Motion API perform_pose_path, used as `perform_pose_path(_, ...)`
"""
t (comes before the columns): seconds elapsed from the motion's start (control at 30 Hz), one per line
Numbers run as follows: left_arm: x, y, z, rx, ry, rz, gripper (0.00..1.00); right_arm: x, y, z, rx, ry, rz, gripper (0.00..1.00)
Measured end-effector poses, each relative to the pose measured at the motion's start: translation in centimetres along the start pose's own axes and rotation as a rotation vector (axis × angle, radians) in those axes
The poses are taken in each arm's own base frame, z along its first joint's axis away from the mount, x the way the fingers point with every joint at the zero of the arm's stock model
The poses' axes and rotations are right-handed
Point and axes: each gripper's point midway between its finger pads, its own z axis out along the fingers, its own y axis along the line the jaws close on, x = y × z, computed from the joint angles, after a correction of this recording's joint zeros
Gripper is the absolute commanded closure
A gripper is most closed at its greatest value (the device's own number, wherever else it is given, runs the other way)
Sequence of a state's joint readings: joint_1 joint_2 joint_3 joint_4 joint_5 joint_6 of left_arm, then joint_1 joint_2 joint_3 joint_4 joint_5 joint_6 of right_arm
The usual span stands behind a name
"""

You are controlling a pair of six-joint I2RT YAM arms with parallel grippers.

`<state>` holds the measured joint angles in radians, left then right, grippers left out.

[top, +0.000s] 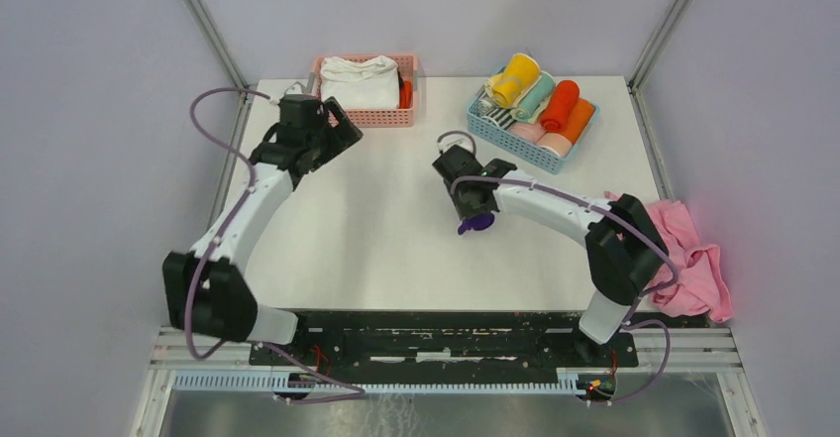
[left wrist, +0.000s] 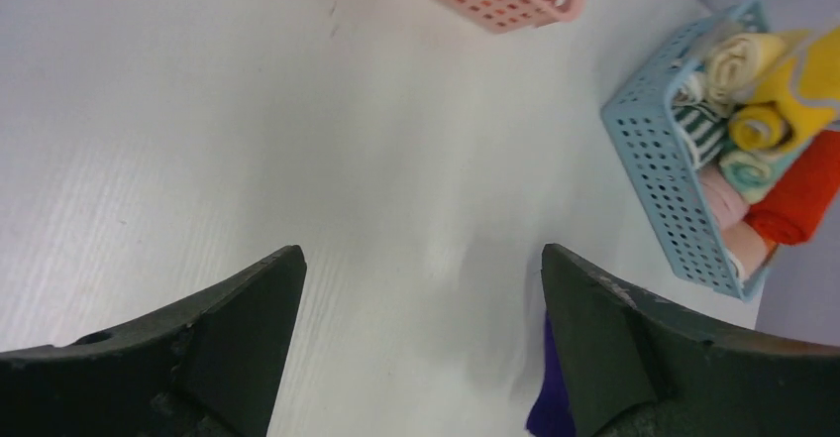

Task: Roll the towels
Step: Pick up the towel at the center of the board, then place the towel in the bin.

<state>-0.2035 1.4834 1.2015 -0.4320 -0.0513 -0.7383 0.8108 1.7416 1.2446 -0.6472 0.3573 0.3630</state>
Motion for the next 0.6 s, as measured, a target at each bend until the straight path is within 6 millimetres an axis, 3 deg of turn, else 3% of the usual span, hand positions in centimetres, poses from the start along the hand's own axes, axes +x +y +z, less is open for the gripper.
perform_pose_path(0.13, -3.6, -1.6, -6.8, 0.1, -0.172, 0.118, 0.01, -5.1, -4.8, -3.3, 0.084, -0.084, 0.156, 1.0)
perform_pose_path(0.23, -3.9, -1.0, -9.2, 0.116, -0.235, 0.167, 0.01, -9.4, -8.7, -6.1, 0.17, -0.178, 0.266, 1.0)
perform_pose_path(0.3, -3.2, 0.2, -9.4, 0.1, -0.236, 0.195, 0.01, -11.4, -11.9, -8.0, 0.25, -0.228, 0.336, 1.0)
perform_pose_path(0.43, -1.4, 2.3, -7.8, 0.032, -0.182, 0.232, 0.01, -14.1, -18.8, -11.0, 0.434, -0.287, 0.455, 1.0)
perform_pose_path(0.53, -0.6, 2.9, -6.9, 0.007, -0.141, 0.247, 0.01, -15.3, -23.1, -11.2, 0.548, -0.303, 0.524, 1.0)
perform_pose_path(0.6, -0.2, 3.1, -6.6, 0.001, -0.123, 0.249, 0.01, -15.6, -25.6, -10.2, 0.624, -0.286, 0.556, 1.0)
